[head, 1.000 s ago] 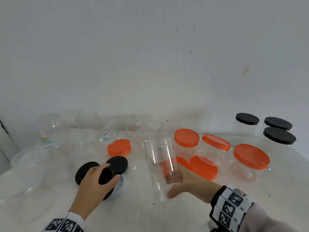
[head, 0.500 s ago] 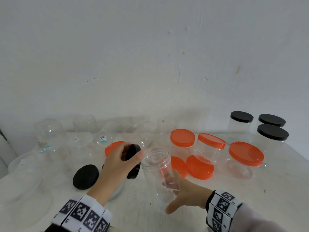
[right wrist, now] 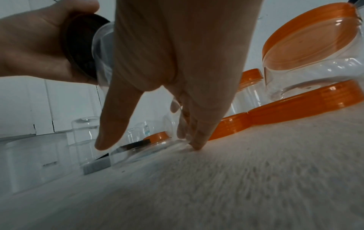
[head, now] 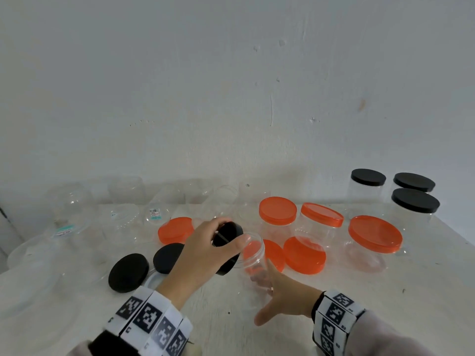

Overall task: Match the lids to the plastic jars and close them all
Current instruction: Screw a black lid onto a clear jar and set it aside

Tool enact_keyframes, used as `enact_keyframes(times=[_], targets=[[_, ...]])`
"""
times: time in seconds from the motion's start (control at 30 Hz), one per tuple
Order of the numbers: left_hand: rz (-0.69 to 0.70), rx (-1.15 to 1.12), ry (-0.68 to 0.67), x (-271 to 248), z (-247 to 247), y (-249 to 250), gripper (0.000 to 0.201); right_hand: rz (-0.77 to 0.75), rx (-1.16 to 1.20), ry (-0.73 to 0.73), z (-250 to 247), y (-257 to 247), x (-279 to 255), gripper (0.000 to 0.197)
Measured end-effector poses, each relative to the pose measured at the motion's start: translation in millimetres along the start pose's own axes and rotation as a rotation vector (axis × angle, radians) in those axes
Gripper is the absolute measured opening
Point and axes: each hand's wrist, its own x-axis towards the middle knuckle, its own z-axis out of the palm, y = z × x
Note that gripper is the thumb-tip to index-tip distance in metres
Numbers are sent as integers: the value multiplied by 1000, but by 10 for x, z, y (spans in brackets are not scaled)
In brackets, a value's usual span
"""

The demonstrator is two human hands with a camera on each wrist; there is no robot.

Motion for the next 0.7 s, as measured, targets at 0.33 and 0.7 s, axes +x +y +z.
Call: enact_keyframes(times=[0.33,0.7], targets=[[33,113,-105,-25,80,141,62,-123,101,49,-125,-48,-76,114],[104,408,-252,106,264,269,73,-200,136,98,-161,-138,-103,92]])
